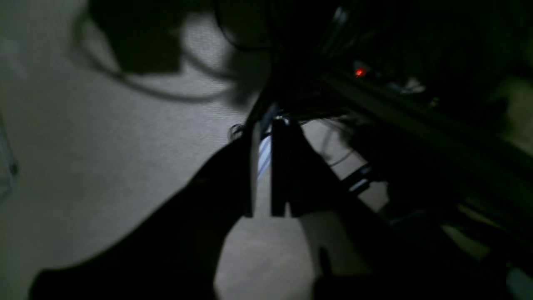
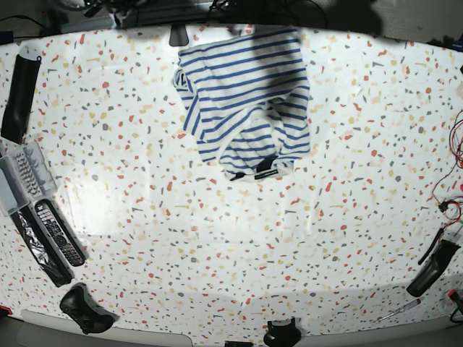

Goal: Layout the t-shirt on the table in an organized manner, then fold the t-shirt properly

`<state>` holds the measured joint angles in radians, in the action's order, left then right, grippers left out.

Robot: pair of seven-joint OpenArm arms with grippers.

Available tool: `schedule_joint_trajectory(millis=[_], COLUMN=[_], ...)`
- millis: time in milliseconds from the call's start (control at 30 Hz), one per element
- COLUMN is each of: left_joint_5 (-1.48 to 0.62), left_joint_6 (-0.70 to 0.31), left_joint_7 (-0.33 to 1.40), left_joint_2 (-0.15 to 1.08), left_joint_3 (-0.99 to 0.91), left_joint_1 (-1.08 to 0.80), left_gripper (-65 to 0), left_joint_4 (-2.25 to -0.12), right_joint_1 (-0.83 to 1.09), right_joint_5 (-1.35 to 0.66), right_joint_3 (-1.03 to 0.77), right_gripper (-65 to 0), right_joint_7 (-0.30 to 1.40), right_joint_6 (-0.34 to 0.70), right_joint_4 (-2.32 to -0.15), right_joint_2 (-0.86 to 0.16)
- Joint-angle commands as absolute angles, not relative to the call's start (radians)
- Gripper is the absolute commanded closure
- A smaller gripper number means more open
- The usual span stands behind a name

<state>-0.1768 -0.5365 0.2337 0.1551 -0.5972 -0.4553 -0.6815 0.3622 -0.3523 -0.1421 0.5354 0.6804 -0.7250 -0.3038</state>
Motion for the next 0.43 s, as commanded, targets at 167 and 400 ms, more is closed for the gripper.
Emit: schedule_joint_trajectory(millis=[167, 400], left_joint_5=[-0.059, -0.014], left_joint_6=[-0.547, -0.546], left_joint_7=[0.162, 0.140], left_joint_2=[0.070, 0.053], left_joint_3=[-0.601, -0.601], left_joint_1=[-0.411, -0.331], left_gripper=[-6.8, -6.8], left_joint_4=[-0.649, -0.518], right_joint_1=[0.299, 0.297], right_joint_5=[-0.287, -0.287], right_joint_3=[-0.038, -0.025], right_gripper=[0.0, 0.0], right_joint_7=[0.466, 0.451], right_joint_6=[0.656, 0.627], right_joint_4=[-0.658, -0.654], right_joint_2=[-0.270, -0.256])
